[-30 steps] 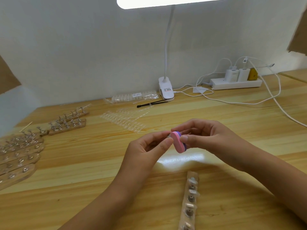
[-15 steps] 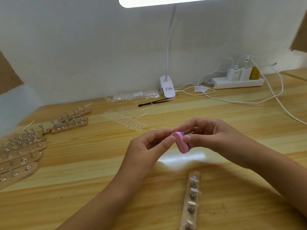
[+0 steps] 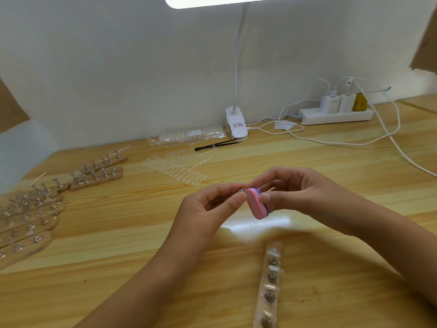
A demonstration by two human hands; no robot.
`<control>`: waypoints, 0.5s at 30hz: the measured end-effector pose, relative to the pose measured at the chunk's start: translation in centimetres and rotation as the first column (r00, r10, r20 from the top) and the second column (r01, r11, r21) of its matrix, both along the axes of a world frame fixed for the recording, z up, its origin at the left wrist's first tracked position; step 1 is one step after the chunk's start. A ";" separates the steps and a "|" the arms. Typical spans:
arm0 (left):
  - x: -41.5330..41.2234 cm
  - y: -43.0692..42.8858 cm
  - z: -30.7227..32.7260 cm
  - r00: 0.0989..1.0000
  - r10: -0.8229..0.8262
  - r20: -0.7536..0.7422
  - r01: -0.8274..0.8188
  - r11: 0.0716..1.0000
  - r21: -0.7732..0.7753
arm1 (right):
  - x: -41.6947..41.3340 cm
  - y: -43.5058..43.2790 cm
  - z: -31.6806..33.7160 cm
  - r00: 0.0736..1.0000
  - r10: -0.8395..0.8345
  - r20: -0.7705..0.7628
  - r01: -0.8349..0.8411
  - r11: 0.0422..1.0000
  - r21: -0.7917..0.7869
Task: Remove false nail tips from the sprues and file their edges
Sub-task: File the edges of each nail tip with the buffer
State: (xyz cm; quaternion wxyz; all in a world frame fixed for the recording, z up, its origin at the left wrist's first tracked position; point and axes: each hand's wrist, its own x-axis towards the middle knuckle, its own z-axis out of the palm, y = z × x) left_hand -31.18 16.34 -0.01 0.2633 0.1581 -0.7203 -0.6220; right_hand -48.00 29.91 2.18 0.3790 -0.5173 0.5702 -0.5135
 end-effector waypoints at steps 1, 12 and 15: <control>0.0 0.0 0.0 1.000 0.004 -0.002 -0.004 1.000 0.011 | 0.0 0.0 0.0 1.000 0.003 -0.004 -0.003 1.000 0.009; 0.0 0.0 -0.5 0.998 0.037 0.046 -0.041 0.995 0.095 | 0.5 -0.5 -0.5 0.992 -0.102 0.074 0.103 0.995 -0.005; -0.1 0.1 -0.6 0.998 0.028 0.052 -0.033 0.993 0.110 | 0.6 -0.4 -0.5 0.991 -0.085 0.099 0.084 0.996 0.014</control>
